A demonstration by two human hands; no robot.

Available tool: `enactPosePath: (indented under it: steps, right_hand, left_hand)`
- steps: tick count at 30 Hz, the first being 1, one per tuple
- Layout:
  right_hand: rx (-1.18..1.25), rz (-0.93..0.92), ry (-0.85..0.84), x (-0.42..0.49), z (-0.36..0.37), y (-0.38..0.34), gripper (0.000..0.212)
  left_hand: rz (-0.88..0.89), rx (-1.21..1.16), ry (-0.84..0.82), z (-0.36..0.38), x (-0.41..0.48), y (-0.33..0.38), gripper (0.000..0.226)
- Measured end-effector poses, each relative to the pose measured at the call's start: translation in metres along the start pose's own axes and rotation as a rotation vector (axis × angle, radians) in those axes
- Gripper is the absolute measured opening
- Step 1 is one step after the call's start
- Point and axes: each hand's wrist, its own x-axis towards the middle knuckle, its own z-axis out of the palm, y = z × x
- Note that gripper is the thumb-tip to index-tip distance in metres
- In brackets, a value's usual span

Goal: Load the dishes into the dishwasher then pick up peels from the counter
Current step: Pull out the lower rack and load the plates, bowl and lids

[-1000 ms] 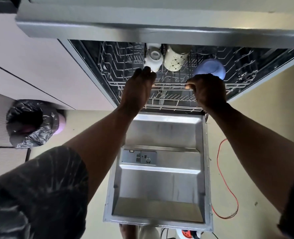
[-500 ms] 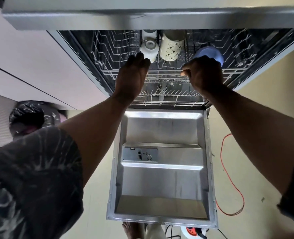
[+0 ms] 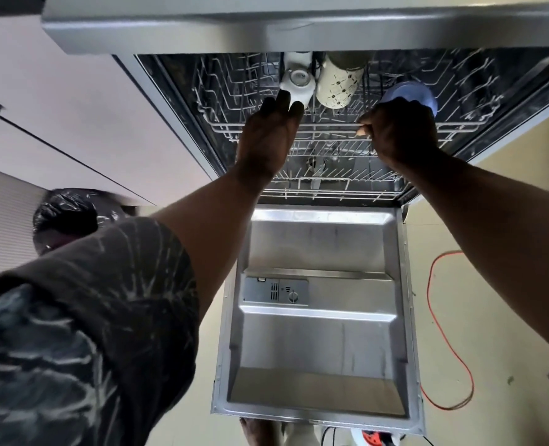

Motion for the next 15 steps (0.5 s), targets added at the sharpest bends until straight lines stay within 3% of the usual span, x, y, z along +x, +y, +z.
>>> enactPosePath:
  steps: [3, 11, 15]
  right_hand:
    - [0.005, 0.013, 0.003, -0.001, 0.003, -0.002, 0.027]
    - [0.072, 0.047, 0.062, -0.010, 0.016, -0.007, 0.029]
    - [0.128, 0.059, 0.137, -0.019, 0.032, -0.005, 0.030]
  left_hand:
    - [-0.125, -0.144, -0.009, 0.002, -0.003, 0.002, 0.034]
    - [-0.117, -0.067, -0.006, 0.016, -0.014, -0.011, 0.037]
    - [-0.206, -0.182, 0.028, 0.016, -0.021, -0.008, 0.023]
